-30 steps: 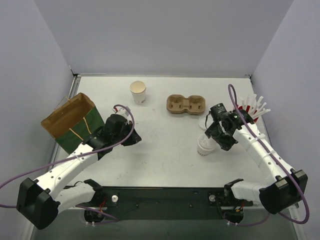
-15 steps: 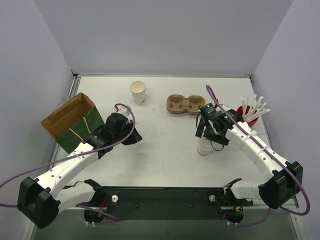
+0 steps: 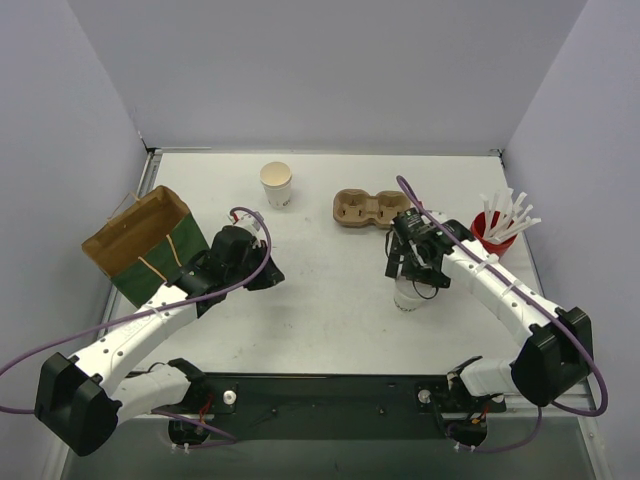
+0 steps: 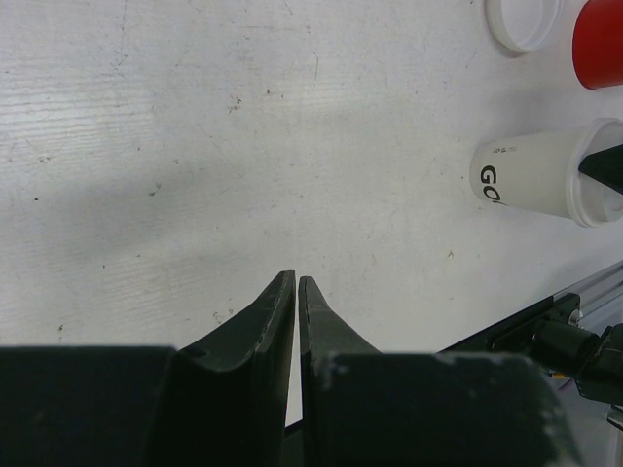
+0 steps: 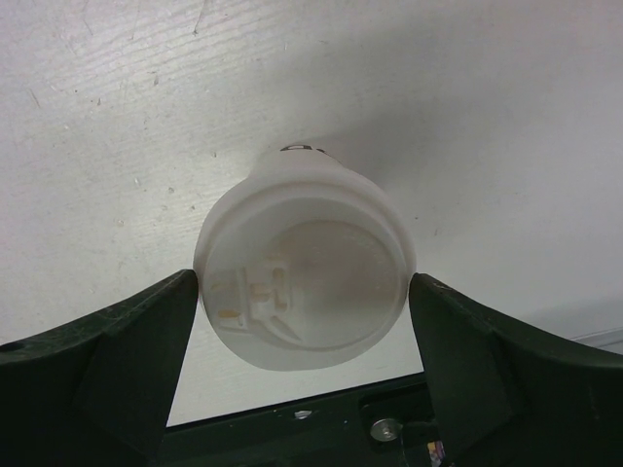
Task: Pack the takeout coffee
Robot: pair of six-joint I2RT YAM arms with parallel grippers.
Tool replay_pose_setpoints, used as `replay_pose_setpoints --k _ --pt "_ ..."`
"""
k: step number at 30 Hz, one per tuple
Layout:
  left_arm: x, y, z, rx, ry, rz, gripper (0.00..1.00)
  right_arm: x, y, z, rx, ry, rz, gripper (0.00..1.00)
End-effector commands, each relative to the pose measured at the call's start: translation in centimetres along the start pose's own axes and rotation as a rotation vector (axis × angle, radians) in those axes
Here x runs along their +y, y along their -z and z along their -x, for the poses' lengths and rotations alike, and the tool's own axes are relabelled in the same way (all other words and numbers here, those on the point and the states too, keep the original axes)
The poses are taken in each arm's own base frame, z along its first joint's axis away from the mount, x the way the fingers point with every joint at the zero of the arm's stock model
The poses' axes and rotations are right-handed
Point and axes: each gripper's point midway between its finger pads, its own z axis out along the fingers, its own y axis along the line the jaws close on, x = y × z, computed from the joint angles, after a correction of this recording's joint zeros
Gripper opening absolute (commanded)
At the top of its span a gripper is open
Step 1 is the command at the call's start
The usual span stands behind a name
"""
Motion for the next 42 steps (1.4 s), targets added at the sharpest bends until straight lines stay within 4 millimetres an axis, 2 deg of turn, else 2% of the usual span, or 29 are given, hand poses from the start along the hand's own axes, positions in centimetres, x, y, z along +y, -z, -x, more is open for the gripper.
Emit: replay_pose_setpoints --k 1,7,10,13,16,21,25,29,36,42 --pt "-1.5 0.8 2.0 -0.043 -0.013 -0.040 0.17 -0.6 -0.5 -0.3 0.012 0.000 -0.004 0.83" --pt "-1.5 0.6 1.8 -0.038 -0.012 -0.038 0.17 -1.0 -1.0 -0.9 0.029 -0.025 0.014 0.78" --pt "-1.5 0.5 1.8 -0.035 -0.014 -0.039 0.17 -1.3 -1.1 -0.9 0.027 -0.038 0.009 0.72" --pt "-1.6 0.4 1.9 -0.036 -0.012 -0.038 0.17 -1.9 -0.7 -0.7 0.012 -0.057 -0.001 0.66" --pt "-1.6 0.3 1.9 -0.031 -0.015 -0.036 0.17 -2.9 -0.1 -0.6 0.002 -0.071 -0.032 0.64" --pt "-1.5 0.2 1.8 -0.029 -0.015 -0.034 0.17 -4.7 1.1 -0.3 -0.012 -0.077 -0.085 0.64" --pt "-1.5 0.2 1.9 -0.031 -0.014 -0.034 0.17 -5.9 1.2 -0.5 -0.016 -0.103 -0.104 0.64" --pt "-1.6 0.1 1.8 -0.030 -0.014 -0.039 0.17 -6.8 0.6 -1.2 0.008 -0.117 -0.118 0.64" --pt "-1.7 0.2 1.9 -0.031 -0.015 -0.041 0.17 -7.1 -0.8 -2.4 0.051 -0.158 -0.097 0.65" --pt "-1.7 0.3 1.9 -0.030 -0.015 -0.043 0.17 -7.0 -0.4 -2.3 0.047 -0.183 -0.067 0.79"
